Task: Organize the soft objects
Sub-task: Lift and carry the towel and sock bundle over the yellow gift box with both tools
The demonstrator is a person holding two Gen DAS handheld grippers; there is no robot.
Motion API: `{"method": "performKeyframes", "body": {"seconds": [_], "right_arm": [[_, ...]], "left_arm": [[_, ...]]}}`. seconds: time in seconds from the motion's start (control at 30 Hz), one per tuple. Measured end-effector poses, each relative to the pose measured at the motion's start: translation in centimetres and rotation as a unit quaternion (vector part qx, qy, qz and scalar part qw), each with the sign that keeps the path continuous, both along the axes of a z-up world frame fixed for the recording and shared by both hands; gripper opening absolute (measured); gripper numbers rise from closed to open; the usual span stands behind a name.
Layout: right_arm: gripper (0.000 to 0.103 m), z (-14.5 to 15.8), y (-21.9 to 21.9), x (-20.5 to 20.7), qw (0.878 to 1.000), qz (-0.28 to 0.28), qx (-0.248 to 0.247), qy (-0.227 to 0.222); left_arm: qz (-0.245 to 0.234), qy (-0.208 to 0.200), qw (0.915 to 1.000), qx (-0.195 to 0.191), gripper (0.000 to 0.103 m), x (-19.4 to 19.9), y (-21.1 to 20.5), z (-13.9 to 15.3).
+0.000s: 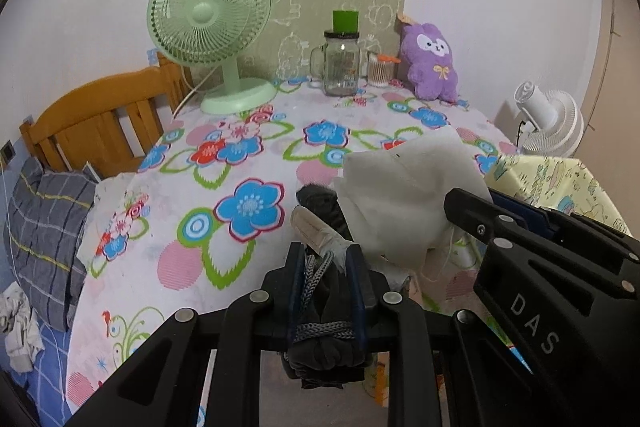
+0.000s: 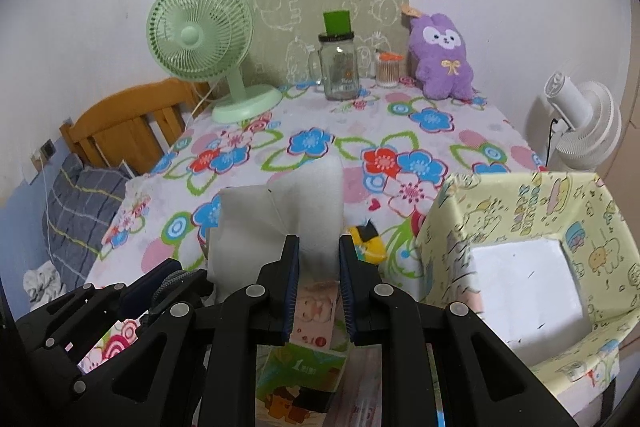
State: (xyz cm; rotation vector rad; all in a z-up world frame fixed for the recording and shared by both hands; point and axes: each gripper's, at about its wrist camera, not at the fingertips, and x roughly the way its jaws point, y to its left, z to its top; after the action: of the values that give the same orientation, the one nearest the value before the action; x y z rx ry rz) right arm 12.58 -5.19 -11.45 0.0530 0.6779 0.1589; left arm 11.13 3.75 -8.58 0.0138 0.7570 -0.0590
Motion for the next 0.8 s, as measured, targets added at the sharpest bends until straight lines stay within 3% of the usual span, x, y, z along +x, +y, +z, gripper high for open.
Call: {"method": "performKeyframes", "body": {"seconds": [0.53, 0.8], "right_arm": [[0.022, 4.2, -1.8, -0.9, 0.999, -0.016, 0.01, -0.046], [0.022, 5.0, -2.4, -1.5, 0.998, -0.023, 0.011, -0.055]], "left_arm": [[-0.008, -0.011, 0.9999, 0.002, 0.026, 0.8, -1.5, 3.2], [-0.015, -0.025, 0.9996, 0.002, 0.025, 0.4, -2.2, 4.3]]}}
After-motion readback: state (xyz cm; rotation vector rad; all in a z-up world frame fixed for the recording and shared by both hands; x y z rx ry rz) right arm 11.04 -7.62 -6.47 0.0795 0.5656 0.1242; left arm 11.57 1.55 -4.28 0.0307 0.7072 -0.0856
